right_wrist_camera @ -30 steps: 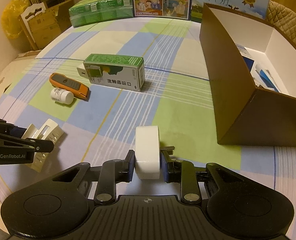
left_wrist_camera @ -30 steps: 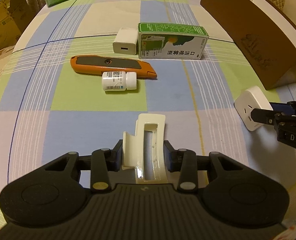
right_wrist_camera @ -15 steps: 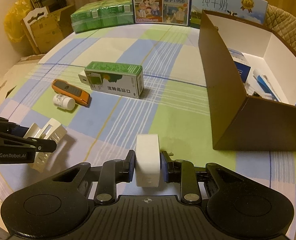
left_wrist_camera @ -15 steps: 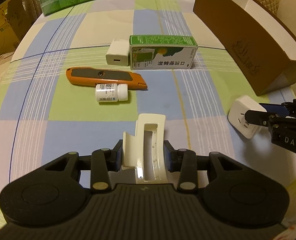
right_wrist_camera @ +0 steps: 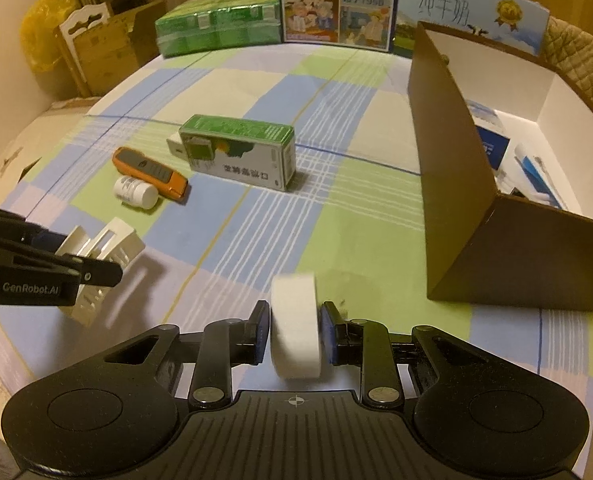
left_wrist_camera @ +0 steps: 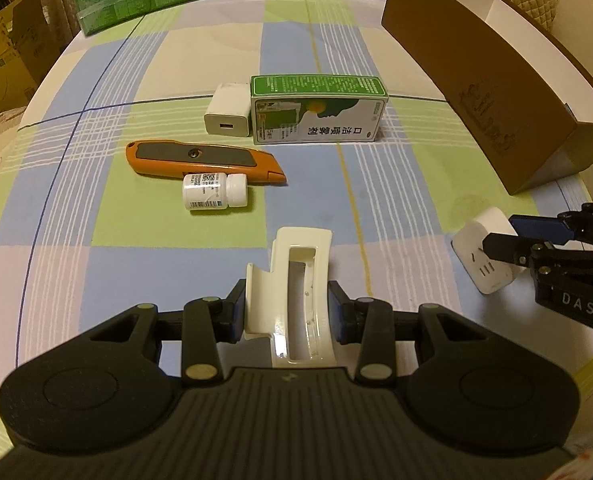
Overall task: Organize rigid objects
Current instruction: 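Lift the bracket in the left tool while the right tool holds the plug adapter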
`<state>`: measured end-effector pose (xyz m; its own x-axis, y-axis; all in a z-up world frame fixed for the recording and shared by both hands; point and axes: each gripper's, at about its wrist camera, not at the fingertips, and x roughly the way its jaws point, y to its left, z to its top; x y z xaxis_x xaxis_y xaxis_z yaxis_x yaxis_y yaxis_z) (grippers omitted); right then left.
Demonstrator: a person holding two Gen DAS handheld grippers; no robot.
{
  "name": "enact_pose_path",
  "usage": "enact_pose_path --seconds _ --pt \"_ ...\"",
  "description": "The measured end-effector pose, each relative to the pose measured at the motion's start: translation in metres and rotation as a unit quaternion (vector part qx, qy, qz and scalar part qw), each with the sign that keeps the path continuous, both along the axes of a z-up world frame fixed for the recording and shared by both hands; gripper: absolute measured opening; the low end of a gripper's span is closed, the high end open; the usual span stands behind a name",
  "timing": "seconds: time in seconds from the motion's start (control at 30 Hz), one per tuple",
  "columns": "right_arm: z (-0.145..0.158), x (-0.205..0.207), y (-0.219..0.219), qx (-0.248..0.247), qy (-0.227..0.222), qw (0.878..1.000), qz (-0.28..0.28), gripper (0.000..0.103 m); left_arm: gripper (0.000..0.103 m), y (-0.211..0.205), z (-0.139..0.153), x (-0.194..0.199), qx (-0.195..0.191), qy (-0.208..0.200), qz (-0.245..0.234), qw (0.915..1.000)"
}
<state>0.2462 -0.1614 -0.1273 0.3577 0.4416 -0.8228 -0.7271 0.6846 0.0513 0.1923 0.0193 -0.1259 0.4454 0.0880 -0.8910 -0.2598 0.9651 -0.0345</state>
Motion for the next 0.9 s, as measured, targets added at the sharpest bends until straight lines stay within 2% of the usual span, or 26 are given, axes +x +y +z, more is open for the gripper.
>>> enact_pose_path --seconds 0.47,0.9 --pt "-0.008 -0.002 0.006 -0.016 -0.016 1.000 0.015 0.023 0.035 0.004 -0.001 -0.001 -0.001 0.002 0.004 1.0000" --pt "0.004 -0.001 0.001 -0.005 -0.011 1.000 0.003 0.023 0.035 0.001 0.006 0.006 0.002 -0.009 -0.006 0.9999"
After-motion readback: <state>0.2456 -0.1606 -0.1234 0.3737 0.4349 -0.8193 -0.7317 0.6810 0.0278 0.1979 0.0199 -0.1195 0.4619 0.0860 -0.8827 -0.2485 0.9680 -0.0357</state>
